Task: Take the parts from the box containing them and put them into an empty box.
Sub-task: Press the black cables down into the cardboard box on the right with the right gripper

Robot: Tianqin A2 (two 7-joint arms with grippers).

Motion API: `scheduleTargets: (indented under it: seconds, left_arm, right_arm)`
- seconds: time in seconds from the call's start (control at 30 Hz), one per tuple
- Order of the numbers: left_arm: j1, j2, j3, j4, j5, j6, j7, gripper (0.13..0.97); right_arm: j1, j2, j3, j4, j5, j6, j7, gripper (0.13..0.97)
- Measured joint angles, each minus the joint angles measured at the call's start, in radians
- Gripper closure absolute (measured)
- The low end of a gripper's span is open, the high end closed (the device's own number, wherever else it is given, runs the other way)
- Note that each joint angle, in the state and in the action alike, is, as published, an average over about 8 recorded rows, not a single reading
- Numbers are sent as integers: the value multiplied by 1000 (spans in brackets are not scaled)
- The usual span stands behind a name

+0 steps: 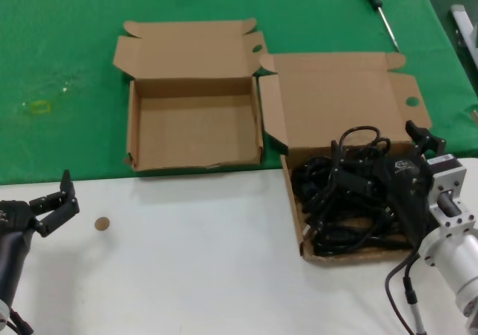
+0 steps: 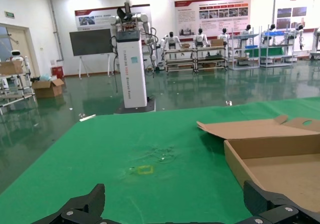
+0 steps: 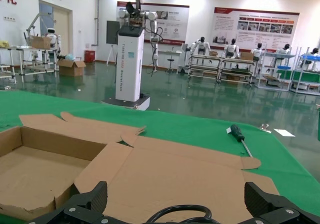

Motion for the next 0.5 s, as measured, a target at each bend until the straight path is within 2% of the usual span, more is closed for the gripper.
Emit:
scheduleTargets:
  seconds: [0.5]
  left_arm:
    - [0,0,0,0,0,0,0,132]
  right_arm:
    - [0,0,0,0,0,0,0,129]
